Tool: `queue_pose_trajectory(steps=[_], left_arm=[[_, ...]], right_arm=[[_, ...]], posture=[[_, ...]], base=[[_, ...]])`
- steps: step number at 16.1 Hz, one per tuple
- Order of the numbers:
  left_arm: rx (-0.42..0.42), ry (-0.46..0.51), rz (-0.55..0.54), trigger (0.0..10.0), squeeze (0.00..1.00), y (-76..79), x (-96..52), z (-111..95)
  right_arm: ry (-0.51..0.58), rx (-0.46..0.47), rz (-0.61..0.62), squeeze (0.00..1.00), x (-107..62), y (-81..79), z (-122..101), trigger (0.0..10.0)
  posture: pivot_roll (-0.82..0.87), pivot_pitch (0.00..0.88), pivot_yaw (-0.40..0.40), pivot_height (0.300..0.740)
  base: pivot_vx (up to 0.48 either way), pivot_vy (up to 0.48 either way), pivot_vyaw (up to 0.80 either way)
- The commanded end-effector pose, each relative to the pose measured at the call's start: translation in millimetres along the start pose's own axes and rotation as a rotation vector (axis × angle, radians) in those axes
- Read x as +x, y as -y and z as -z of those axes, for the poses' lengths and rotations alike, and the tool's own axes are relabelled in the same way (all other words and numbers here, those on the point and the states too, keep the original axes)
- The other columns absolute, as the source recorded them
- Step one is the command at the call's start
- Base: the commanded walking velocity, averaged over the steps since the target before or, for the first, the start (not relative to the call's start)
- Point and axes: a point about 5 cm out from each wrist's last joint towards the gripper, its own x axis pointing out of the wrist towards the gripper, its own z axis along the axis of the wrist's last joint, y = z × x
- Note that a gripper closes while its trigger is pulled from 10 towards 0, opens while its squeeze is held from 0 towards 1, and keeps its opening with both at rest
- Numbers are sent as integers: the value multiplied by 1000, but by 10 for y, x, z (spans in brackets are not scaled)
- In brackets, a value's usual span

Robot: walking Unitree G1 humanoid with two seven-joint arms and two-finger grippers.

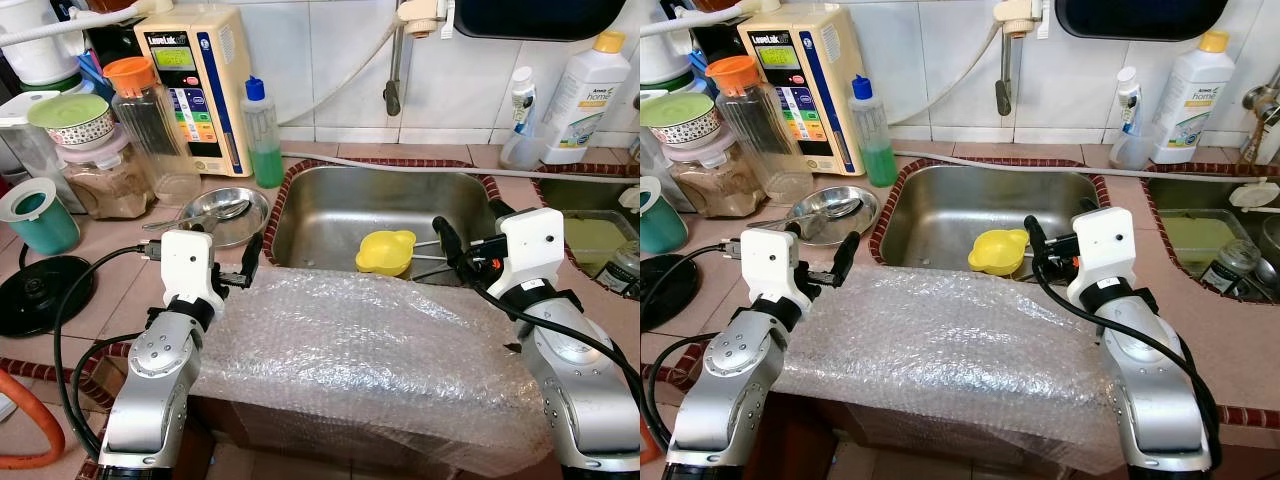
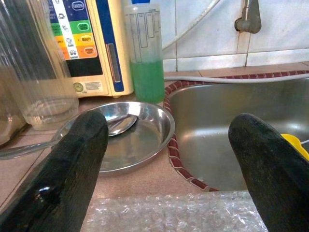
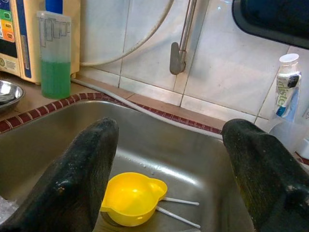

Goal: Kitchen organization

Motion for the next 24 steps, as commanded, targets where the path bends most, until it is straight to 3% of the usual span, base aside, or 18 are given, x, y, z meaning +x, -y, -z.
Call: queue_pose_trajectory(steps=[1, 7, 11, 14, 18, 24], left_arm=[[1, -11, -1, 10000, 0, -10, -15, 19], [4, -22, -39, 10000, 0, -26, -7, 44], [3, -16, -27, 10000, 0, -15, 18, 27], [-3, -25, -32, 10000, 0, -24, 14, 37], [-4, -13, 24, 10000, 0, 14, 17, 20], [-6, -14, 34, 10000, 0, 16, 10, 23]], right_arm=[[12, 0, -7, 0, 18, -23, -28, 10000], [11, -2, -10, 0, 29, -33, -24, 10000], [16, -1, -12, 0, 46, -47, -31, 10000], [13, 4, -5, 0, 47, -42, -23, 10000], [15, 1, -5, 0, 47, -39, -28, 10000], [14, -2, -5, 0, 49, -45, -29, 10000]], posture=[[-26, 0, 93, 740], [-25, 0, 92, 740], [-25, 0, 95, 740], [-25, 0, 97, 740], [-29, 0, 97, 740], [-30, 0, 98, 740]], base=[[0, 0, 0], [0, 0, 0], [0, 0, 720], [0, 0, 0], [0, 0, 0], [254, 0, 0]])
